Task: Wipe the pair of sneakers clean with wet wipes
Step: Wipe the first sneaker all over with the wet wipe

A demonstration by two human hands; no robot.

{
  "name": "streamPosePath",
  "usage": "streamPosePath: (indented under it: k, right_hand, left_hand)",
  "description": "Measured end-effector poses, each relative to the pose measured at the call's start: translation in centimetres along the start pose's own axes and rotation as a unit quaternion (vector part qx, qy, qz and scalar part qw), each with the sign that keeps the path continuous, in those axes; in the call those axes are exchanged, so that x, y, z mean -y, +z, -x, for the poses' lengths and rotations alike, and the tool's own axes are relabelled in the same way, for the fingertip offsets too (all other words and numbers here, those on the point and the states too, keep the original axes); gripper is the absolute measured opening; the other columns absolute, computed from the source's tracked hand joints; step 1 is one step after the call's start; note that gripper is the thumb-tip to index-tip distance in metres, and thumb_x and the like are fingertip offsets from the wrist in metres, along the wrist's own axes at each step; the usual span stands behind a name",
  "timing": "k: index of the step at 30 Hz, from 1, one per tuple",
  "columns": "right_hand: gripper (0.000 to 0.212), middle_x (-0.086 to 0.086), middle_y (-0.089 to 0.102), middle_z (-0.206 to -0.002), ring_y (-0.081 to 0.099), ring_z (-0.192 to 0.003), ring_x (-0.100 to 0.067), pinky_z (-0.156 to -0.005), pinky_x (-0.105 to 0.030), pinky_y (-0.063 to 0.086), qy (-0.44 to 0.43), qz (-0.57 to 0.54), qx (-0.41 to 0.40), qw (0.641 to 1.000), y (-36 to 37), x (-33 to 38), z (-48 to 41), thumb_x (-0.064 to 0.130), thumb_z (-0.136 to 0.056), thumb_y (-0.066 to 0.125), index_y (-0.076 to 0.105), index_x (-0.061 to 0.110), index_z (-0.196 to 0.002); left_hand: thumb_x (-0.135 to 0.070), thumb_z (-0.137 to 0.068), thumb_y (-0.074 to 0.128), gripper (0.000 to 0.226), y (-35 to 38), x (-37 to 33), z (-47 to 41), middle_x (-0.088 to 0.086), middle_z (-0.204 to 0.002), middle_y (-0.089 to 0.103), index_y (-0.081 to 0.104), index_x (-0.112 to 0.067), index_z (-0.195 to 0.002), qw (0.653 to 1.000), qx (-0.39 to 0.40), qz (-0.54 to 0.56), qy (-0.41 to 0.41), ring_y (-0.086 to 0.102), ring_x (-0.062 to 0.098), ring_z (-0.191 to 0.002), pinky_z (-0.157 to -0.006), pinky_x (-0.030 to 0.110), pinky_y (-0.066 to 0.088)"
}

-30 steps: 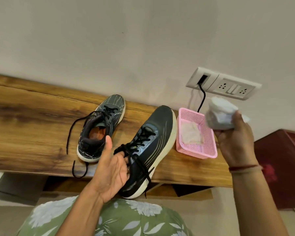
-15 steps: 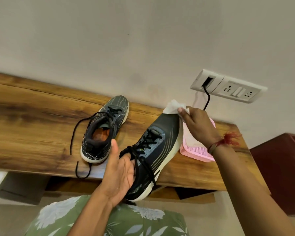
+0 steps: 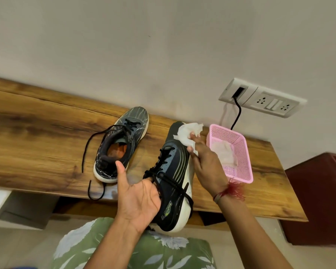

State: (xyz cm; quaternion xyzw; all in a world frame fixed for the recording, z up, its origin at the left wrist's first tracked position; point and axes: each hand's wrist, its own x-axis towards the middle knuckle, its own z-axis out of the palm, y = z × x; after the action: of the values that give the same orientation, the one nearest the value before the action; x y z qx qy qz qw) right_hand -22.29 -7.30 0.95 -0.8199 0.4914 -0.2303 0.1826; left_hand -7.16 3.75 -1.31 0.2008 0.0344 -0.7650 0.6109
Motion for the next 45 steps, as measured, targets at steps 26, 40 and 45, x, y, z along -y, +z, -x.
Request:
streamPosePath:
  k: [26, 40, 45]
  right_hand:
    - [0.049, 0.005, 0.038, -0.143, 0.032, -0.132, -0.003, -0.109, -0.022, 0.028, -0.029, 0.027, 0.078, 0.996, 3.2, 2.8, 9.3, 0.037, -0.097, 0.035, 0.045, 0.010, -0.137]
    - [0.053, 0.012, 0.064, -0.118, 0.061, -0.103, -0.003, -0.077, -0.011, 0.046, 0.046, 0.056, 0.076, 0.994, 3.5, 4.6, 14.7, 0.054, -0.096, 0.015, 0.052, 0.027, -0.122]
    - [0.048, 0.017, 0.057, -0.063, 0.054, -0.065, 0.006, -0.064, -0.019, 0.043, 0.123, -0.088, 0.207, 0.967, 0.2, 4.3, 14.4, 0.063, -0.089, 0.036, 0.061, 0.025, -0.073]
  left_hand:
    - [-0.080, -0.073, 0.048, 0.103, -1.9, -0.9, -1.3, 0.022, -0.136, 0.052, 0.040, -0.004, -0.142, 0.990, -0.071, 0.093, 0.081, 0.054, 0.032, -0.125, -0.098, 0.047, 0.046]
    - [-0.072, -0.064, 0.061, 0.106, -2.0, -0.8, -2.0, 0.022, -0.134, 0.054, 0.042, -0.002, -0.141, 0.987, -0.067, 0.117, 0.089, 0.055, 0.031, -0.123, -0.092, 0.045, 0.051]
    - [-0.071, -0.079, 0.048, 0.091, -1.9, -0.5, -2.3, 0.021, -0.132, 0.057, 0.045, -0.002, -0.138, 0.983, -0.073, 0.139, 0.091, 0.056, 0.032, -0.122, -0.097, 0.049, 0.045]
